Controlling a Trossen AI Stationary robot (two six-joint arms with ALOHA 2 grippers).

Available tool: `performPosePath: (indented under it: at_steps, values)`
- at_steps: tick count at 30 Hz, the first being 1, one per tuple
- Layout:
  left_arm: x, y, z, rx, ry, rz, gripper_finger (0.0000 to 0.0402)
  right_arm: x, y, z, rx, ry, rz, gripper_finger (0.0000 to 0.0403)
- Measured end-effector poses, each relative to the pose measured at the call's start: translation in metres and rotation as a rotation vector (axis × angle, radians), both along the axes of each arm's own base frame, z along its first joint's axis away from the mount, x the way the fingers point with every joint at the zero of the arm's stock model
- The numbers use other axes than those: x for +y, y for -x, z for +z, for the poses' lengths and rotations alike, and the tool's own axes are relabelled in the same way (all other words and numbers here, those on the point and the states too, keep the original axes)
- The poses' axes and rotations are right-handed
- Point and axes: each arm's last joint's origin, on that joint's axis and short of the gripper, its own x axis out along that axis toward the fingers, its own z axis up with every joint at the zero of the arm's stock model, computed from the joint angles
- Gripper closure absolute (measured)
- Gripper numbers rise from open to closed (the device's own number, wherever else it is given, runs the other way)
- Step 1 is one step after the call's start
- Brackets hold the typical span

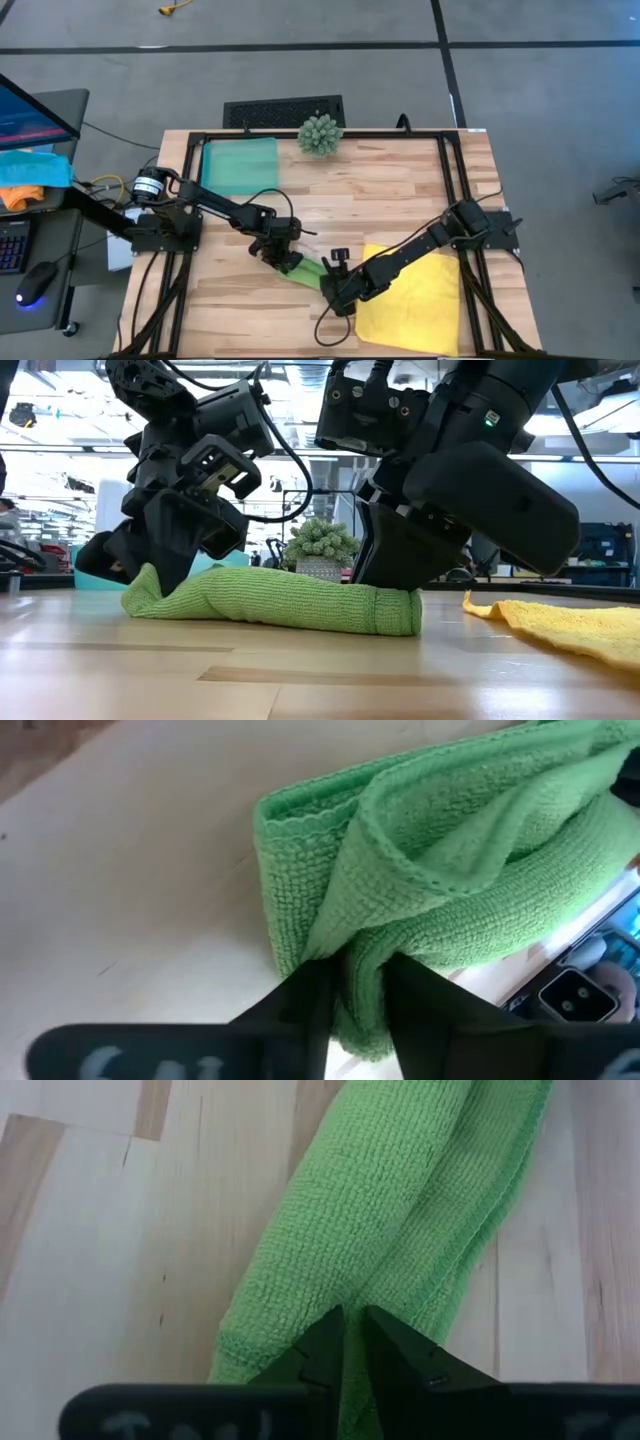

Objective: Roll microfiber towels into tight, uniform cylinder then place into a basket
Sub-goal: Roll the green towel

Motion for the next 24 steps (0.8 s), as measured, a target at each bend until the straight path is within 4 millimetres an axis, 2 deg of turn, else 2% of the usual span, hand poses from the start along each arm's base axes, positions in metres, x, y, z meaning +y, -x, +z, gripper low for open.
performPosePath:
  at_steps: [12, 16, 24]
  values:
    - [-0.001, 0.003, 0.0, -0.074, 0.008, -0.194, 0.0214, 0.0, 0.001, -0.003, 0.021, 0.016, 0.009, 0.0334]
    - [-0.002, 0.004, 0.002, -0.116, 0.038, -0.265, 0.0206, -0.001, 0.001, -0.004, 0.023, 0.017, 0.01, 0.0334]
    - [0.0, 0.012, 0.019, -0.174, -0.113, -0.318, 0.0218, -0.001, 0.001, -0.004, 0.026, 0.017, 0.011, 0.0334]
